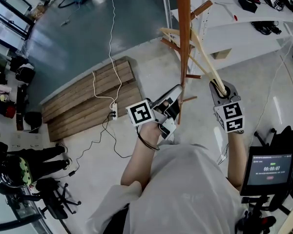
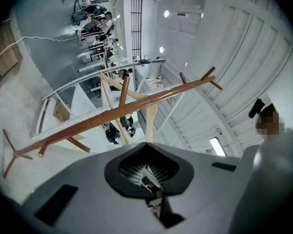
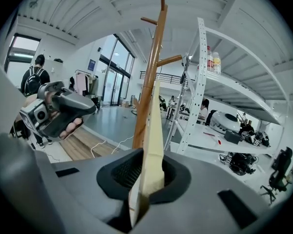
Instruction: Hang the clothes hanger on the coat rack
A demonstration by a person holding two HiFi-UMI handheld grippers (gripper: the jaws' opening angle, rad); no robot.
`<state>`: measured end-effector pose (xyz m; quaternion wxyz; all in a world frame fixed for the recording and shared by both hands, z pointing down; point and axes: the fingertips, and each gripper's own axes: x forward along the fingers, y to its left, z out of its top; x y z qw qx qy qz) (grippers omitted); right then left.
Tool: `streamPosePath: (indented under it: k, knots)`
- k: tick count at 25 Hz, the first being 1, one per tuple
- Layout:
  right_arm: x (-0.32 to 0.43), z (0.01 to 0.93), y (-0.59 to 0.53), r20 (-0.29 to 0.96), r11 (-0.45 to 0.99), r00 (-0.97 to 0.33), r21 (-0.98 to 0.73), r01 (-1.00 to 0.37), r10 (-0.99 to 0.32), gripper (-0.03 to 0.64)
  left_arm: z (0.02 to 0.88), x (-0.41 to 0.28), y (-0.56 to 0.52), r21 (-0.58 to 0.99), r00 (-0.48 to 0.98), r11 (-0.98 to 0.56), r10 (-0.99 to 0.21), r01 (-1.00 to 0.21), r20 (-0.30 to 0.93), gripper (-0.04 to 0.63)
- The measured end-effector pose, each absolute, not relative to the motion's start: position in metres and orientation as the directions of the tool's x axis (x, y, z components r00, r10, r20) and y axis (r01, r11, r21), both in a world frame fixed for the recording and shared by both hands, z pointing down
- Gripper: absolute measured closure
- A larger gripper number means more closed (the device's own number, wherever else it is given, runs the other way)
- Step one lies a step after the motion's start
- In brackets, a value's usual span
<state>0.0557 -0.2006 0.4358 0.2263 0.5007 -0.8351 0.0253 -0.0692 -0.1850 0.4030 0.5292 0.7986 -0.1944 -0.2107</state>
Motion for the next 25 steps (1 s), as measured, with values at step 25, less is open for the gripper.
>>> streamPosePath:
  k: [25]
  knots:
    - [0.033, 0.45, -0.202, 0.446, 0.511, -0.358, 0.292, -0.808, -0.82, 0.546, 0.416, -0.063, -0.188, 0.939, 0.866, -0.334, -0.491, -0.085, -0.097, 0.589]
